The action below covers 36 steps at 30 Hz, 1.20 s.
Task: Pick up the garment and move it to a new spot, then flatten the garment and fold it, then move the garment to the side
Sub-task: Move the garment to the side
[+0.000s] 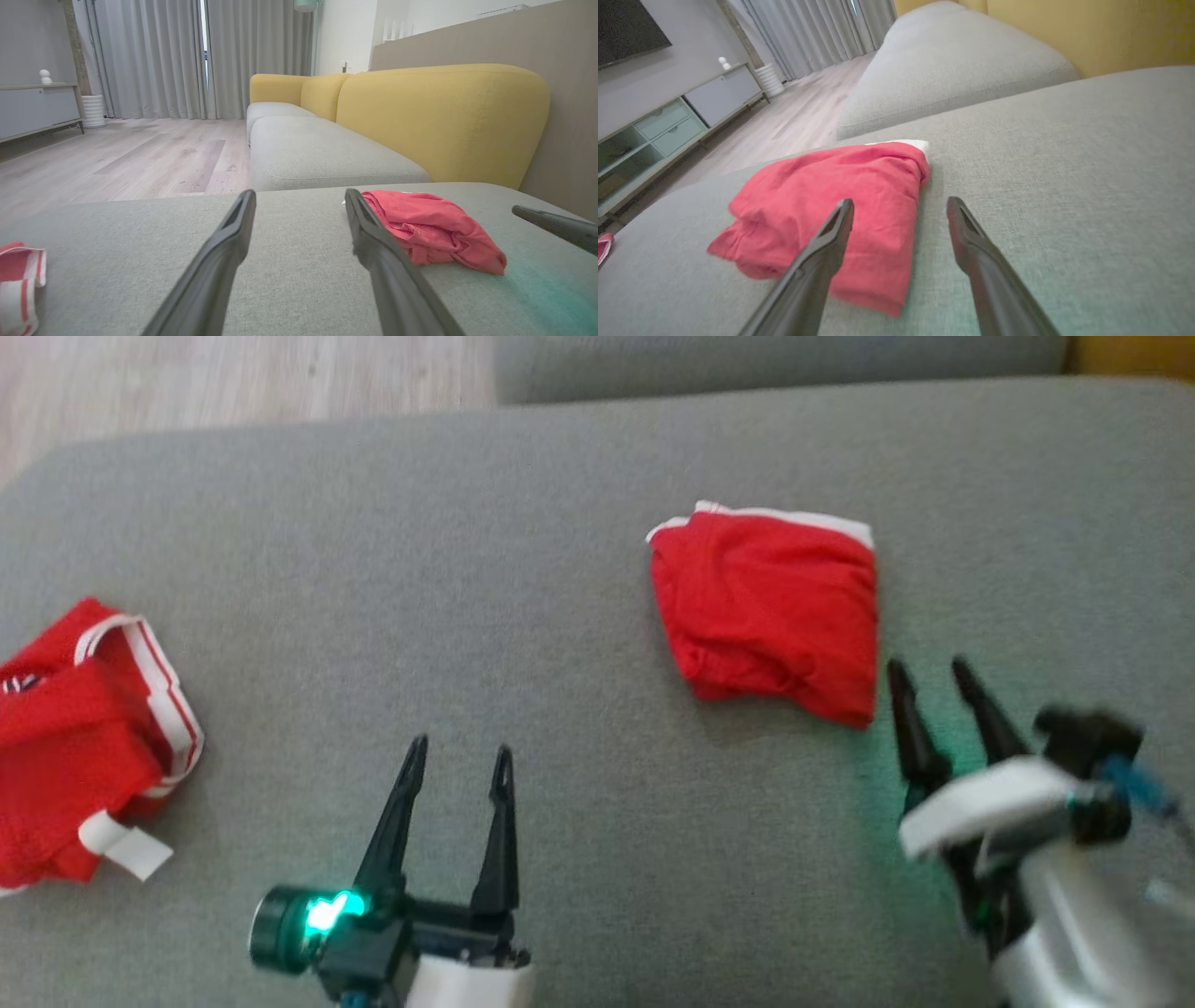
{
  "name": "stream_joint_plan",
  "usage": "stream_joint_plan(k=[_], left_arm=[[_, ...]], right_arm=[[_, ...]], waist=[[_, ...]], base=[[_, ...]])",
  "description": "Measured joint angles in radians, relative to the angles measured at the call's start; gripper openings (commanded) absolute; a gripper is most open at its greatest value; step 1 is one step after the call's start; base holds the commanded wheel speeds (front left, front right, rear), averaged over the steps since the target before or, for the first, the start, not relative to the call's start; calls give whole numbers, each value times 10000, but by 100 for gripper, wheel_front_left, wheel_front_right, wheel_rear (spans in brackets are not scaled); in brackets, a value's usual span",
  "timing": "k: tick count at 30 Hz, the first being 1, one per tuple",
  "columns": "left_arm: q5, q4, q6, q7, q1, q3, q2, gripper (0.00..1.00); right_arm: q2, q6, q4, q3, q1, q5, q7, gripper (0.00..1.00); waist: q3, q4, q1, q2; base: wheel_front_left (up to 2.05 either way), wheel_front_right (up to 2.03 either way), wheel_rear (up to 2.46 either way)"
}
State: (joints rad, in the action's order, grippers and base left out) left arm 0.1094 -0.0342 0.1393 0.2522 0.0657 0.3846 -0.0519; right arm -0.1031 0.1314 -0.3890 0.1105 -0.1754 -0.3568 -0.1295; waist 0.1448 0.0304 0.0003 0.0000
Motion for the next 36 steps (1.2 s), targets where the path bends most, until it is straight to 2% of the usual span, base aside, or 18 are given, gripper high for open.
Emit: stream_joint_plan(k=[6, 13, 14, 15, 16, 18, 21, 29, 36], left_arm=[[-67, 12, 2, 0, -637, 88, 2, 100], [-159, 180, -75, 2, -867, 368, 4, 100], [-159, 192, -75, 2, -868, 380, 4, 100], [-159, 199, -75, 2, -869, 384, 6, 100], [-159, 199, -73, 2, -871, 382, 6, 100], [-171, 198, -58, 2, -905, 353, 6, 100], [-184, 194, -56, 2, -926, 341, 6, 100], [-631, 144, -94, 2, -1477, 374, 12, 100], [-940, 86, -176, 15, -2147, 447, 15, 100]], right_arm=[[-470, 0, -1066, 75, -1634, -1937, 1661, 100], [-401, 0, -2337, -104, -2113, -3438, 2539, 100], [-393, 2, -2351, -82, -2156, -3655, 2550, 84], [-389, 0, -2351, -12, -2223, -3871, 2642, 38], [-391, 0, -2326, 81, -2287, -4109, 2723, 0], [-416, 2, -2150, 430, -2301, -4637, 2830, 0], [-779, 2, -1987, 704, -2288, -4790, 2821, 0], [-2861, 2, -1827, 677, -2603, -4408, 2690, 0], [-3896, 2, -2121, 395, -3580, -3837, 2652, 0]], waist=[[605, 340, 1, 0], [882, 725, -2, 0], [897, 756, -3, 0], [909, 777, -3, 0], [922, 786, -3, 0], [951, 712, -3, 0], [1002, 524, -3, 0], [1513, -216, -2, 0], [2098, -746, -1, 0]], base=[[0, 0, 0], [0, 0, 0], [0, 0, 0], [0, 0, 0], [0, 0, 0], [0, 0, 0], [0, 0, 0], [0, 0, 0], [0, 0, 0]])
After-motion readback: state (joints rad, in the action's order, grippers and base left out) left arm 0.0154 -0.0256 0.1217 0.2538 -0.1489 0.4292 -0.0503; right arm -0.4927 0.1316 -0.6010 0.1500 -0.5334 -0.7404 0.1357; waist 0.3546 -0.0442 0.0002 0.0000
